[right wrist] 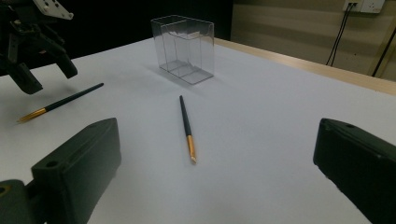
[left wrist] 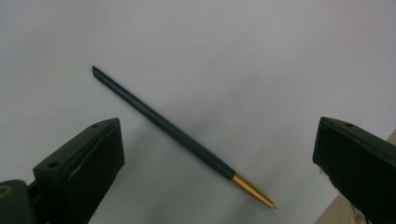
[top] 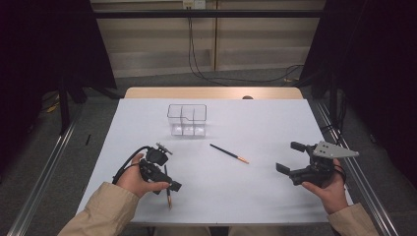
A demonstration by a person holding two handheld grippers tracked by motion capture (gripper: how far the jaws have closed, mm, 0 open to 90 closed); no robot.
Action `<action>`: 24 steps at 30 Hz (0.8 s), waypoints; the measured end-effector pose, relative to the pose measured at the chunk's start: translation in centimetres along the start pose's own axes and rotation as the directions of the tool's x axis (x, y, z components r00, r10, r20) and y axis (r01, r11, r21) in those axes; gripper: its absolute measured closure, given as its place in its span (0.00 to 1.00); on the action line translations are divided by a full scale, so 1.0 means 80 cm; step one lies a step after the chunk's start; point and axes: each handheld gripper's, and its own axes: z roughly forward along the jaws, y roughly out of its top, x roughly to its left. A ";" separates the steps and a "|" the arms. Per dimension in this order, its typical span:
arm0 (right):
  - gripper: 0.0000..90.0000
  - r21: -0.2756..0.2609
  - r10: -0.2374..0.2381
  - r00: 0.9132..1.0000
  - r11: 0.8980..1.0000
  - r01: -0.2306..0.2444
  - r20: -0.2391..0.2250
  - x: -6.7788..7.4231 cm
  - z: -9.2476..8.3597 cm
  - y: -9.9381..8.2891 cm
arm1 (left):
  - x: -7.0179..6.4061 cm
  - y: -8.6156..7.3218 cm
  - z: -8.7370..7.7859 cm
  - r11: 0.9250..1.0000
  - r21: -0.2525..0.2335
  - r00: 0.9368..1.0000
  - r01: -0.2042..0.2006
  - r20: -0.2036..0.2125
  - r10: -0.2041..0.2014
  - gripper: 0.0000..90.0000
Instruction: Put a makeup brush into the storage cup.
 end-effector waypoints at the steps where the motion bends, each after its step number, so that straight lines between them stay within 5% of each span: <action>1: 0.00 0.000 -0.001 1.000 1.000 0.001 -0.001 0.000 0.000 0.000 | 0.000 0.000 0.001 1.000 0.019 1.000 0.004 -0.005 -0.004 0.02; 18: 0.00 -0.001 0.000 1.000 1.000 0.000 0.004 -0.001 -0.001 -0.001 | 0.003 -0.003 0.013 0.994 0.104 0.998 0.018 -0.060 -0.012 0.04; 24: 0.00 0.003 -0.004 1.000 1.000 0.004 0.006 -0.001 -0.001 -0.001 | 0.000 -0.005 0.015 0.991 0.131 0.998 -0.006 -0.069 0.015 0.14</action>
